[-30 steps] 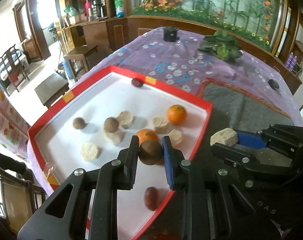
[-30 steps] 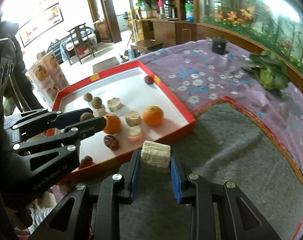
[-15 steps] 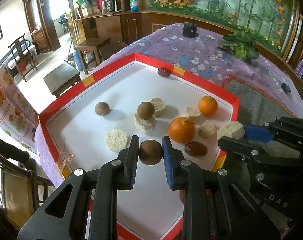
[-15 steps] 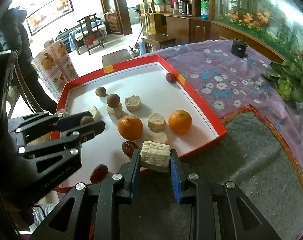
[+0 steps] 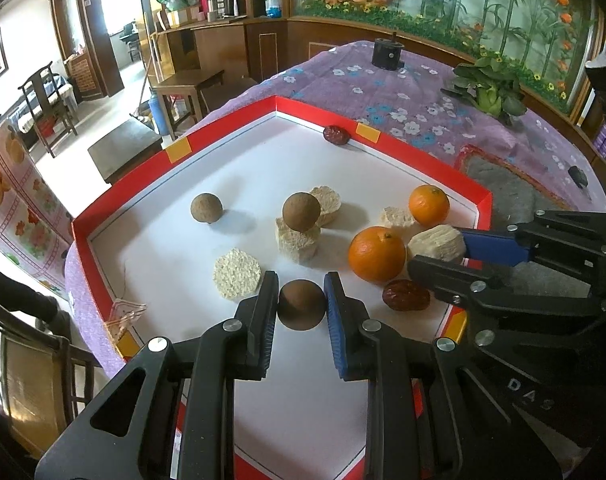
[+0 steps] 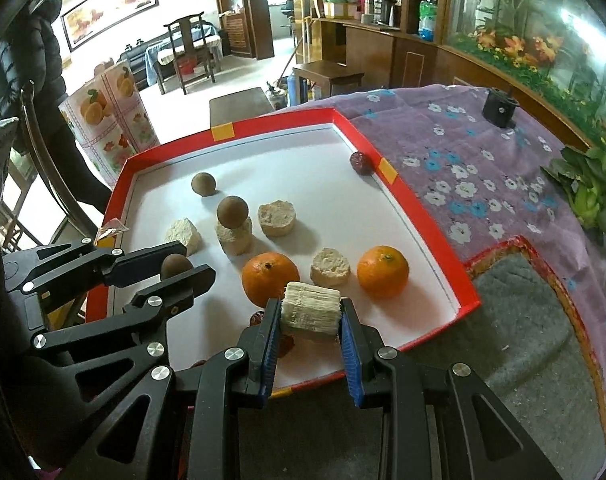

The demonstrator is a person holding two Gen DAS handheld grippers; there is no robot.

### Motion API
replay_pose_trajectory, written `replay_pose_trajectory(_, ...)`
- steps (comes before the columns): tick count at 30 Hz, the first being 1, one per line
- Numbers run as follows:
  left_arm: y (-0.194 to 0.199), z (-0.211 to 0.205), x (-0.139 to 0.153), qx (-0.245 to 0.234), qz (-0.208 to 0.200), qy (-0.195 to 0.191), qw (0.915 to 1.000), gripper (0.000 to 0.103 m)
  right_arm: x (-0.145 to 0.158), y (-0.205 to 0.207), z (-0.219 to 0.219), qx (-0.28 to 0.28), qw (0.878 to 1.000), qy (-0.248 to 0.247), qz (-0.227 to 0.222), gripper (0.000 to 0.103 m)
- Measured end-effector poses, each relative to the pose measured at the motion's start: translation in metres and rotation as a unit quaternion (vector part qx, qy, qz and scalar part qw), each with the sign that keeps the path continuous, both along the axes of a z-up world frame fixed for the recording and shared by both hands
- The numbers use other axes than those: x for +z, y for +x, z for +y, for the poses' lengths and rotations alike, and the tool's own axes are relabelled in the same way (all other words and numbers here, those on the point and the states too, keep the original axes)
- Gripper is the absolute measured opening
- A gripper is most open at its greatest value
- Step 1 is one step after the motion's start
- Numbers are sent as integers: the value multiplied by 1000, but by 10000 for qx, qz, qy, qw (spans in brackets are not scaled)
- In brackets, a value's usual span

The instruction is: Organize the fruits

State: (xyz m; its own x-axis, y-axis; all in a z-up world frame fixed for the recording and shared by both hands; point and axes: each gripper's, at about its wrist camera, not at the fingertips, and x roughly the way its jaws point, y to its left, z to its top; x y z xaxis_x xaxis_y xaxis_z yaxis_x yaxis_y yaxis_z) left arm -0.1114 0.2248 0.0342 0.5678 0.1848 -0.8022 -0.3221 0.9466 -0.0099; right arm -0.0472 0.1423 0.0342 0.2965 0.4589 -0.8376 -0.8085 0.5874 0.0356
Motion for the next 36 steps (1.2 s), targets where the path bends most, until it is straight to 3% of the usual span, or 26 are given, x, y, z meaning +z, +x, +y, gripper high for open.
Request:
replay_pose_trajectory(11,3,3,-7,126,108,37,9999,23,0,4,5,48,9999,122,53,27)
replay_pose_trajectory(24,4,0,-13,195,208,171,9994,24,6,6,-14,-69,9986,451,278,36)
replay_pose_trajectory(25,4,1,-13,200,211,149,9995,30,7,5,-15,-72,9986,465,259,37)
replay_pose_trajectory(26,4,1,-13,208,205,106,9995,44,8,4,-17,-83,9986,470,231,38)
replay_pose_trajectory(28,2,2,-11,228,132,64,9996,61,9,3,-20,-127,9987,462,182,39)
replay_pose_trajectory(36,-6,-9,5,280,-161,477,9983,62,16,-8,-43,-556,9964,582,-254,39)
